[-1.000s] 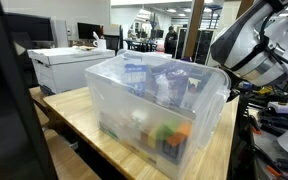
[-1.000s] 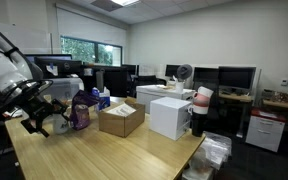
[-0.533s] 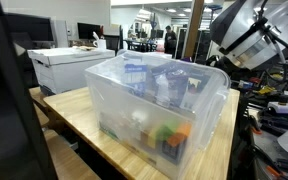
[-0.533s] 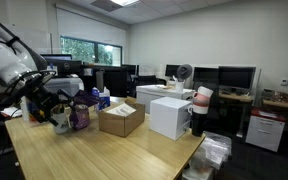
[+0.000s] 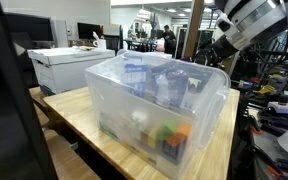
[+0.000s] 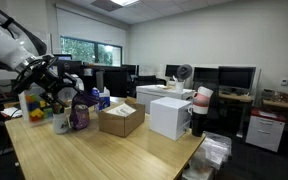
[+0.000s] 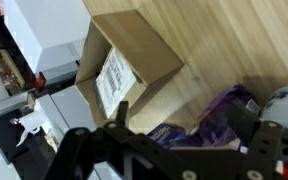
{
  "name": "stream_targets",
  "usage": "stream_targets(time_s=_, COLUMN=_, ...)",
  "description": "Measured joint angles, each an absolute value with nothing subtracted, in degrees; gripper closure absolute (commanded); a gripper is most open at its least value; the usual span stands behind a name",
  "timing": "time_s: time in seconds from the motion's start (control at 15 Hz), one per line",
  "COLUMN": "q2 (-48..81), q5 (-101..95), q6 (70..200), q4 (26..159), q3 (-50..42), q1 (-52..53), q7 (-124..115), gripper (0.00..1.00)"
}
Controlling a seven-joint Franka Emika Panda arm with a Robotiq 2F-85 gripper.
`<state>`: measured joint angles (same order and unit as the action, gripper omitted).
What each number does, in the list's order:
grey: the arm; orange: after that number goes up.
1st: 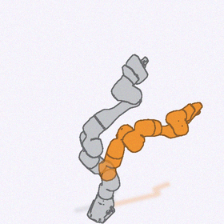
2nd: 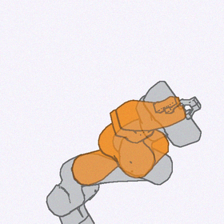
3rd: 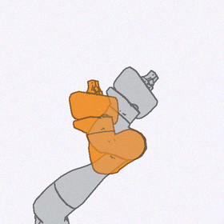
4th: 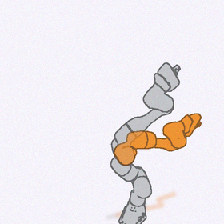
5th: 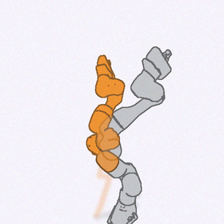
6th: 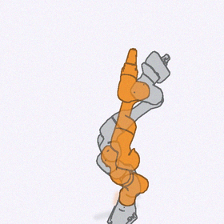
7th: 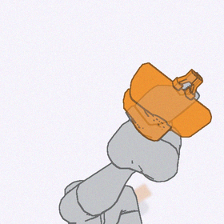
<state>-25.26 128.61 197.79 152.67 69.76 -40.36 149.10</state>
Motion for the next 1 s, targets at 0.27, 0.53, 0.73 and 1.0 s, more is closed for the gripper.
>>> stream_targets(time_s=0.27, q2=-25.1, q5=130.5, q6=197.8, q4=150.4, q3=61.0, q1=-32.6, q7=149.0, gripper=0.0)
stream_targets(time_s=0.53, q2=-24.4, q5=134.8, q6=197.8, q4=148.2, q3=52.9, q1=-25.6, q7=148.9, gripper=0.0)
stream_targets(time_s=0.73, q2=-23.8, q5=138.8, q6=197.8, q4=146.3, q3=46.5, q1=-19.7, q7=148.9, gripper=0.0)
stream_targets(time_s=1.0, q2=-23.0, q5=144.7, q6=197.8, q4=143.4, q3=37.1, q1=-10.0, q7=148.9, gripper=0.0)
